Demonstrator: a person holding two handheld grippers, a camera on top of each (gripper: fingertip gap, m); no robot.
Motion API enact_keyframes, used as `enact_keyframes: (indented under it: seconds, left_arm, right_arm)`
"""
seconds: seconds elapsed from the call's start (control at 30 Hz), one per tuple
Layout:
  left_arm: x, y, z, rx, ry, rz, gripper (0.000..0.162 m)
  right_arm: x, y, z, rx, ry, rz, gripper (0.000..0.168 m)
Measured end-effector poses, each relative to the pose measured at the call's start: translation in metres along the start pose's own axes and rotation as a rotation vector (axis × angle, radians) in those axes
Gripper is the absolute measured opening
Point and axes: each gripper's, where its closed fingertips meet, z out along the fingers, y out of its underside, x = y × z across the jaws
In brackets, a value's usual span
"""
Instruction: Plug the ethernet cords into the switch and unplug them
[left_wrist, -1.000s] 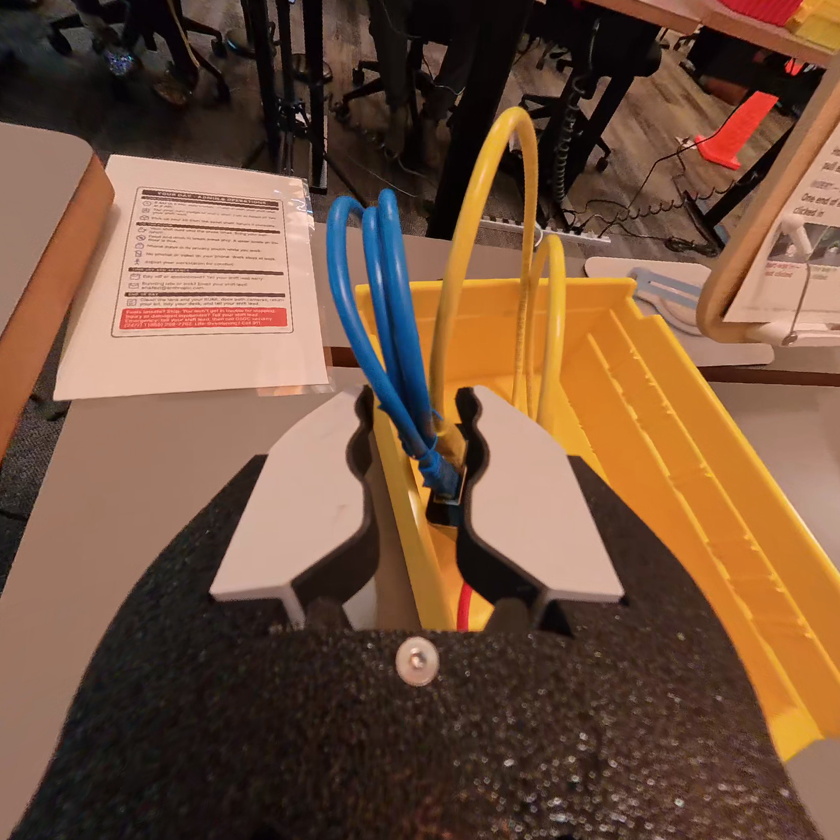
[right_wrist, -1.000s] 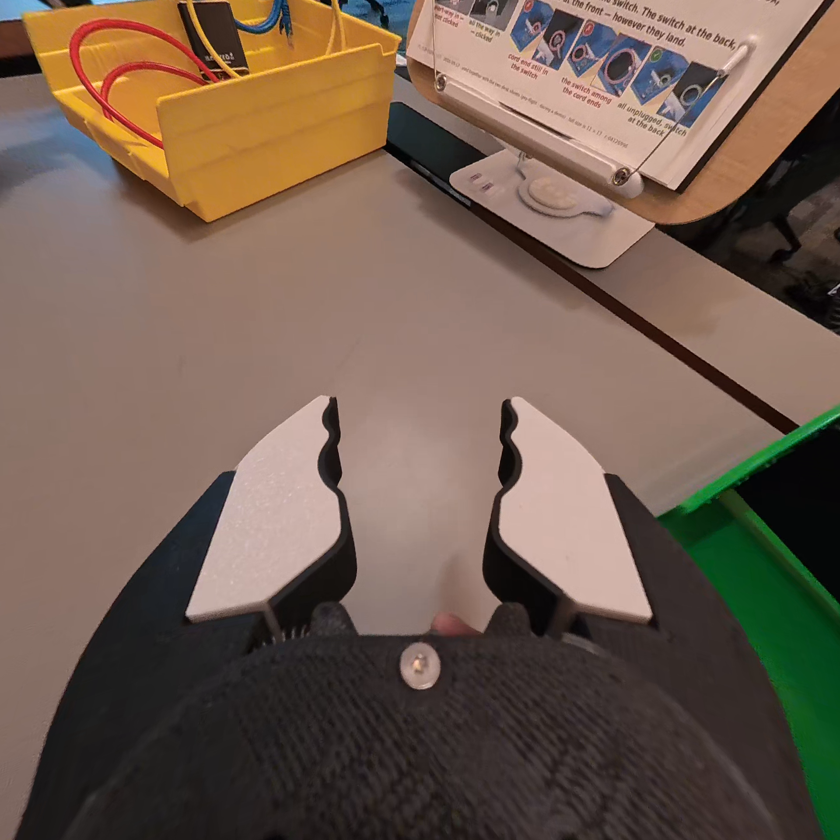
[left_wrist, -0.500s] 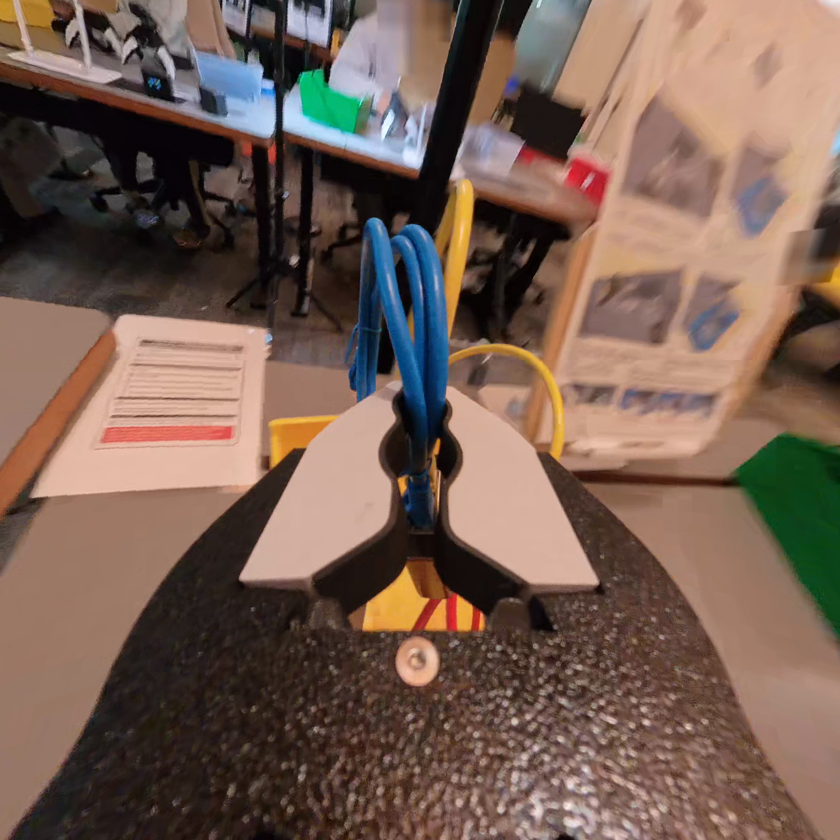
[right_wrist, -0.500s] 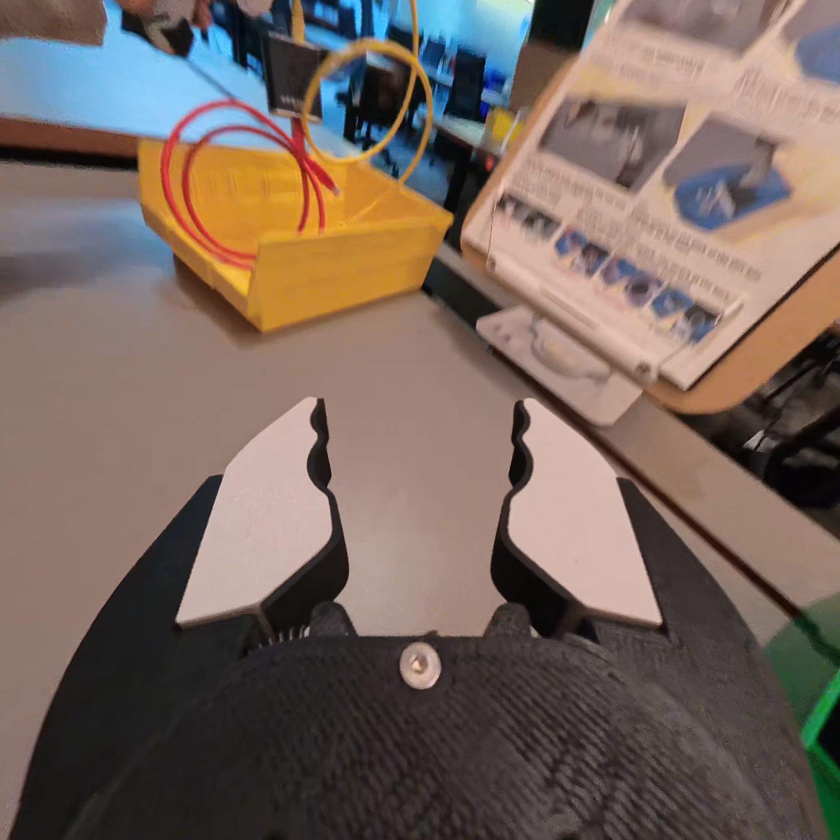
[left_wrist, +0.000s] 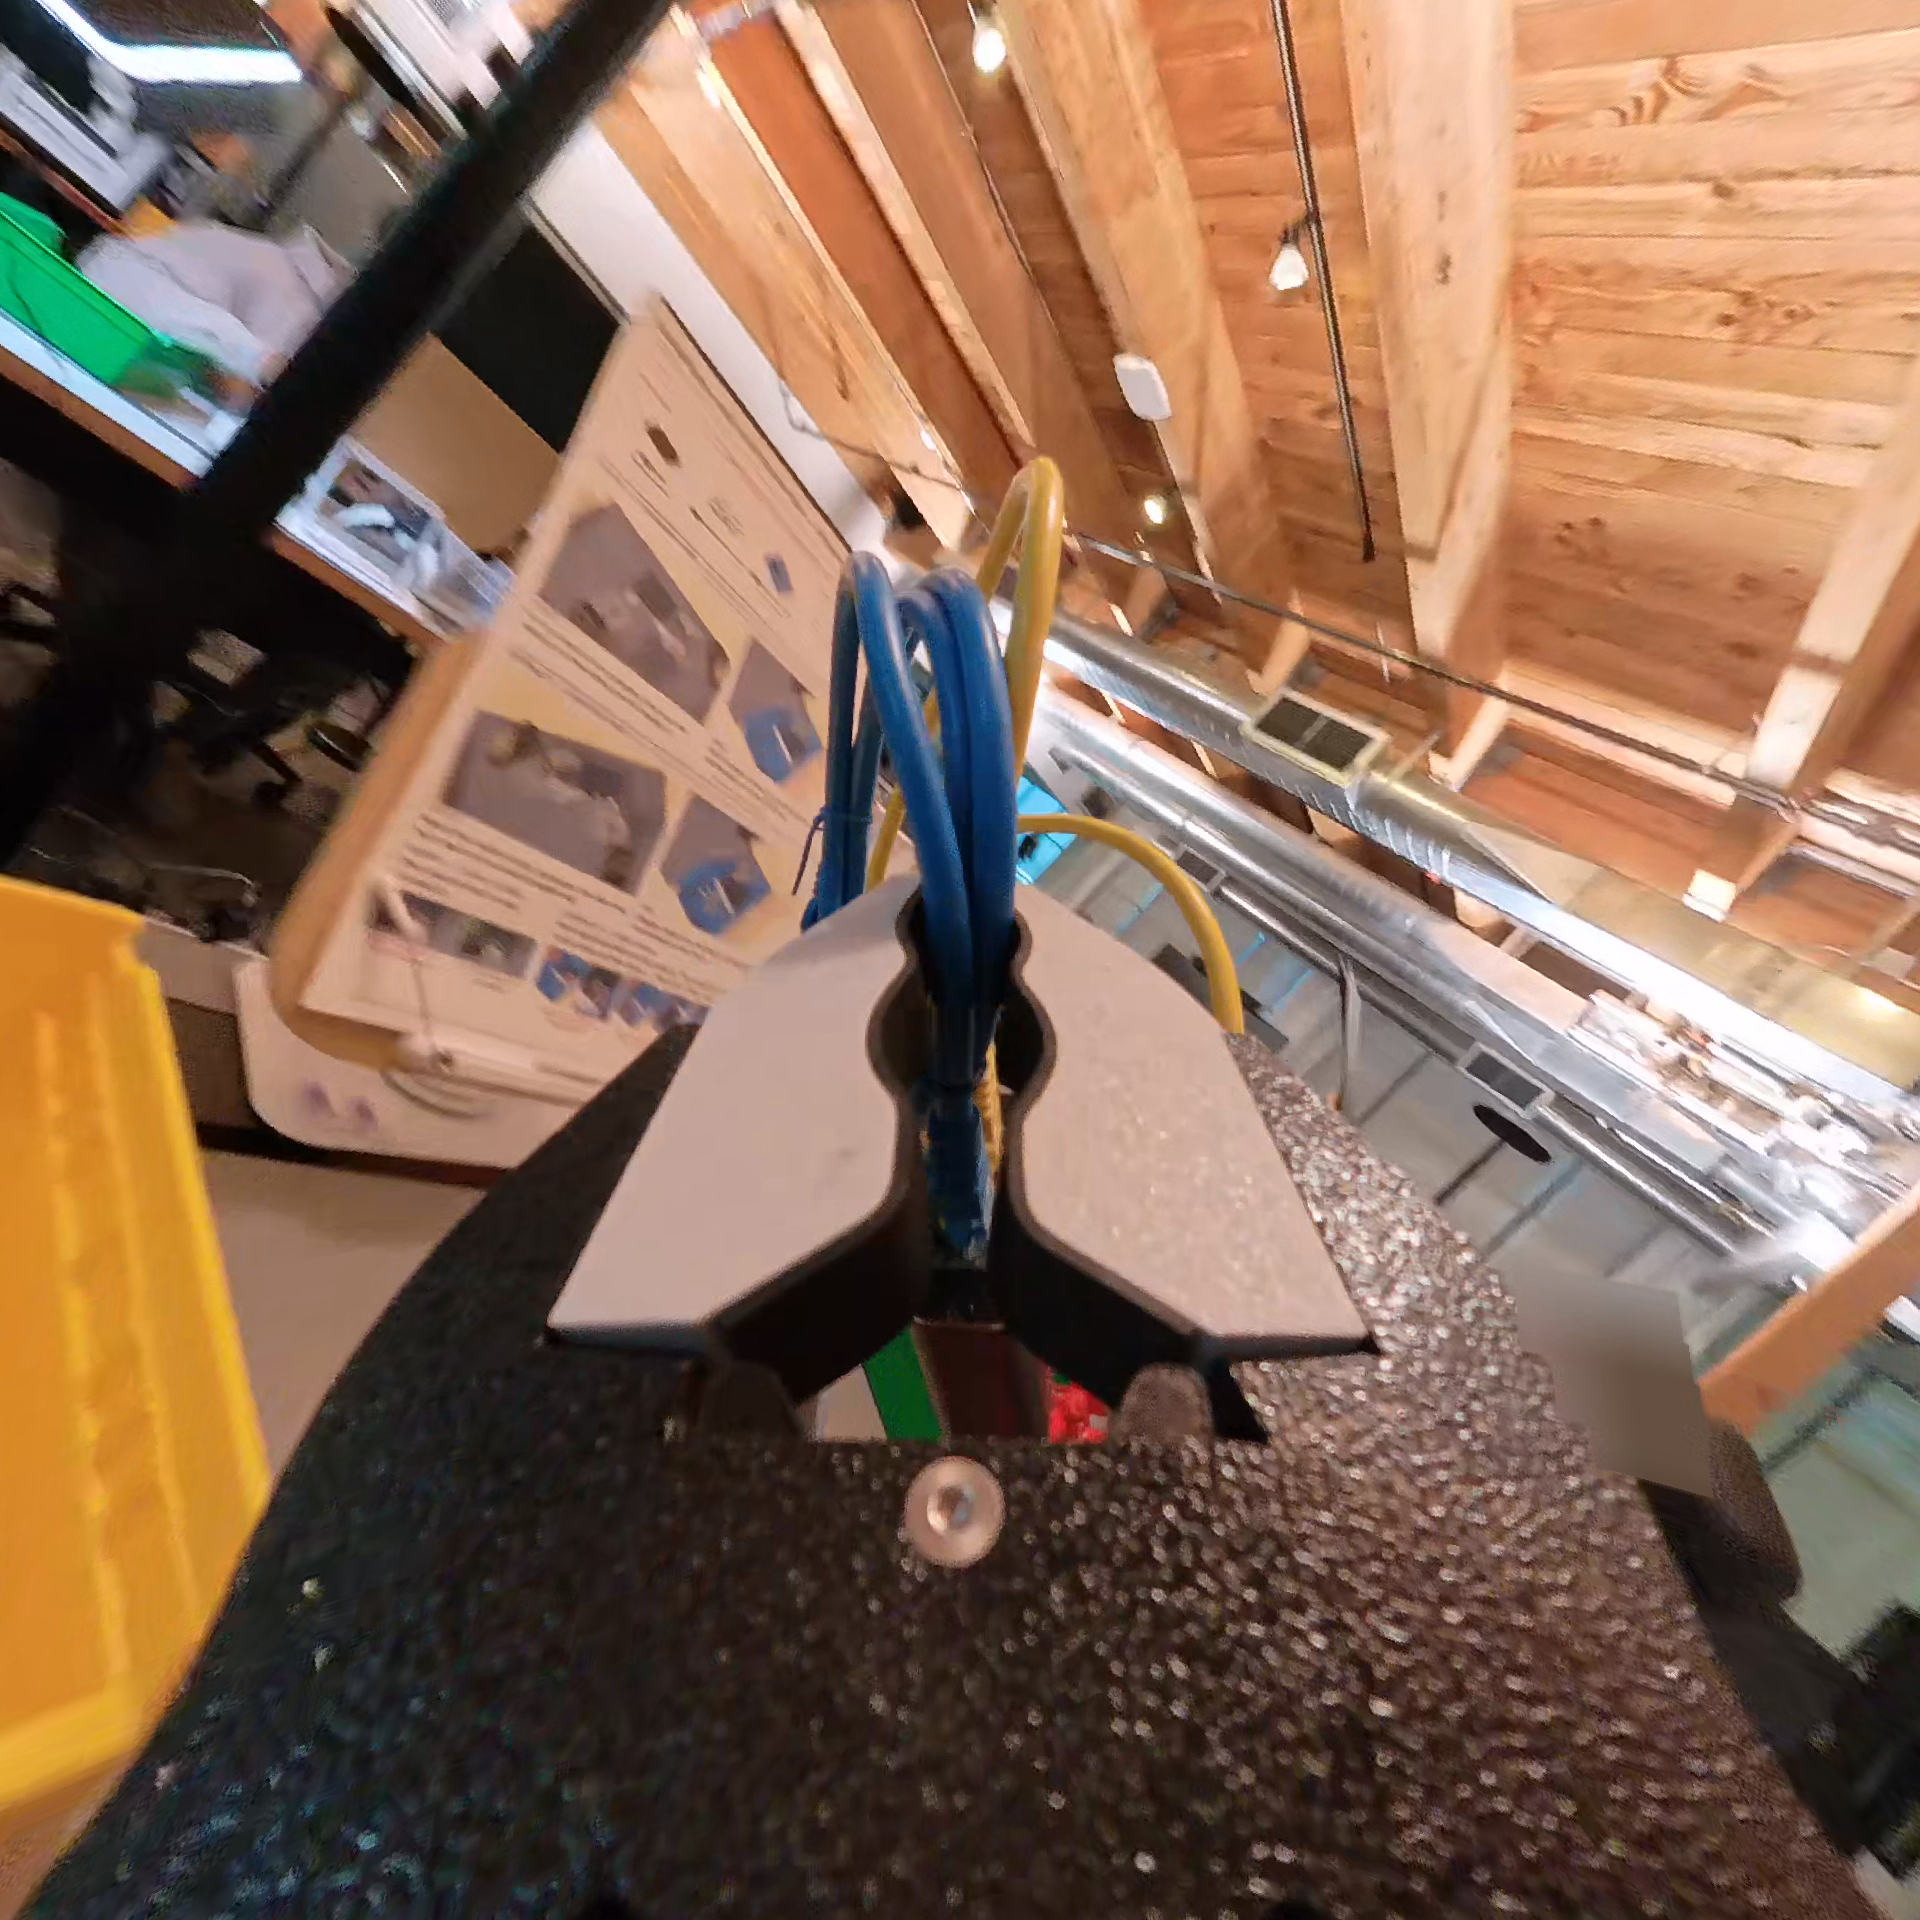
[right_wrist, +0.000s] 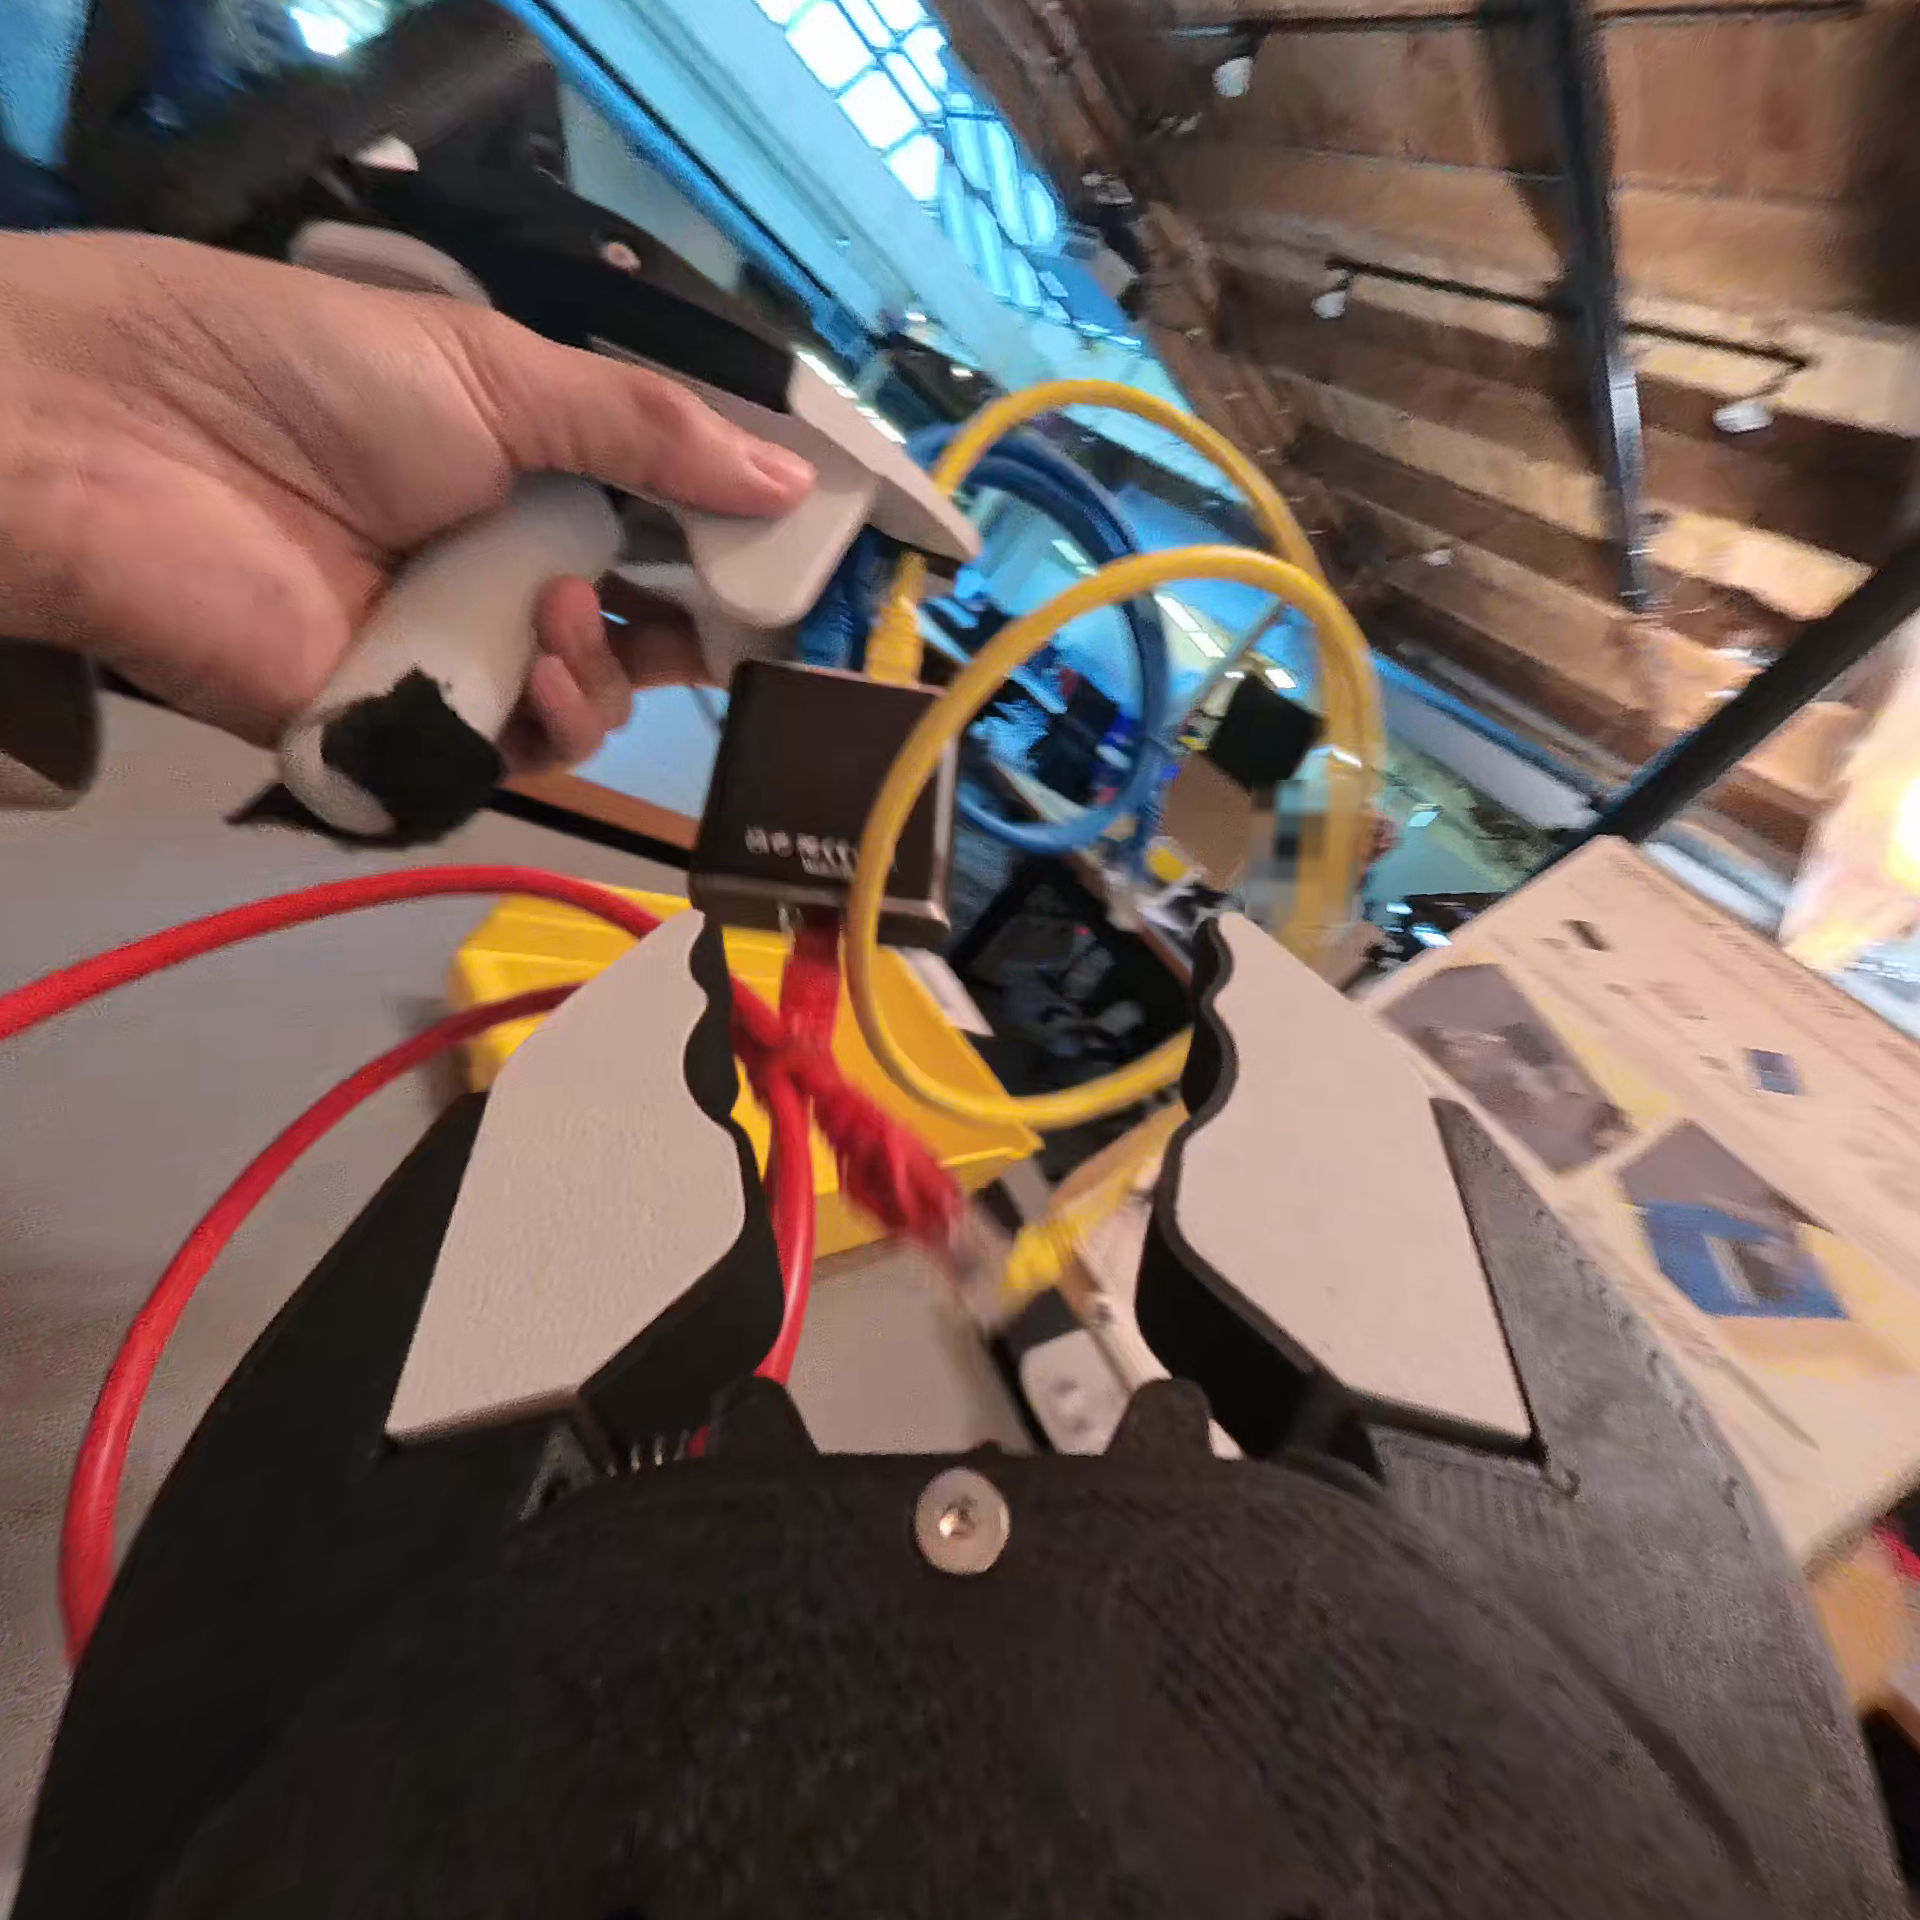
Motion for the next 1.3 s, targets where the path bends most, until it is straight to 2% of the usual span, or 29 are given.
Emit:
enact_keyframes:
  seconds: [0.03,0.07,0.1,0.2,0.33,0.43,0.53,0.6,0.67,0.7,0.77,0.8,0.87,0.97,1.03,1.1,1.13,1.23,1.3]
  left_arm:
    - [0.008,0.016,-0.001,-0.025,0.016,-0.003,0.008]
    - [0.013,0.029,-0.002,-0.043,0.021,0.006,0.008]
    - [0.017,0.041,-0.003,-0.058,0.016,0.031,0.008]
    - [0.026,0.075,-0.002,-0.094,0.010,0.085,0.007]
    - [0.036,0.114,0.001,-0.170,0.014,0.134,0.008]
    - [0.040,0.131,-0.003,-0.219,0.028,0.112,0.008]
    - [0.047,0.143,-0.011,-0.290,0.080,0.173,0.009]
    - [0.057,0.150,-0.020,-0.348,0.171,0.301,0.016]
    - [0.059,0.147,-0.031,-0.374,0.207,0.520,0.036]
    - [0.059,0.146,-0.039,-0.393,0.218,0.655,0.040]
    - [0.065,0.146,-0.054,-0.456,0.263,0.971,0.041]
    - [0.071,0.150,-0.062,-0.511,0.302,1.122,0.037]
    - [0.081,0.169,-0.072,-0.684,0.384,1.305,0.041]
    - [0.090,0.202,-0.072,-0.908,0.453,1.418,0.060]
    - [0.082,0.221,-0.066,-1.015,0.434,1.527,0.064]
    - [0.065,0.235,-0.059,-1.123,0.377,1.593,0.061]
    - [0.058,0.240,-0.056,-1.159,0.357,1.582,0.053]
    - [0.042,0.255,-0.058,-1.260,0.344,1.445,0.050]
    - [0.029,0.261,-0.058,-1.294,0.309,1.460,0.051]
  right_arm:
    - [-0.012,0.003,-0.001,-0.005,-0.060,0.014,0.083]
    - [-0.025,0.008,-0.003,-0.026,-0.125,0.021,0.091]
    - [-0.032,0.012,-0.006,-0.042,-0.141,0.029,0.096]
    - [-0.048,0.036,-0.015,-0.142,-0.152,0.082,0.094]
    - [-0.062,0.060,-0.028,-0.195,-0.137,0.081,0.077]
    - [-0.059,0.073,-0.042,-0.246,-0.112,0.005,0.074]
    - [-0.061,0.075,-0.058,-0.270,-0.186,-0.029,0.073]
    - [-0.061,0.074,-0.069,-0.274,-0.275,-0.036,0.073]
    - [-0.058,0.078,-0.084,-0.319,-0.375,-0.039,0.072]
    - [-0.057,0.081,-0.093,-0.338,-0.426,-0.040,0.072]
    - [-0.053,0.087,-0.107,-0.358,-0.517,-0.036,0.072]
    - [-0.054,0.090,-0.115,-0.376,-0.578,-0.031,0.072]
    - [-0.056,0.098,-0.125,-0.425,-0.658,-0.057,0.072]
    - [-0.063,0.111,-0.129,-0.532,-0.731,-0.118,0.072]
    - [-0.072,0.115,-0.128,-0.568,-0.766,-0.149,0.072]
    - [-0.080,0.114,-0.128,-0.570,-0.784,-0.176,0.071]
    - [-0.082,0.115,-0.129,-0.577,-0.787,-0.167,0.071]
    - [-0.080,0.121,-0.132,-0.582,-0.769,-0.141,0.071]
    - [-0.075,0.123,-0.134,-0.577,-0.750,-0.145,0.071]
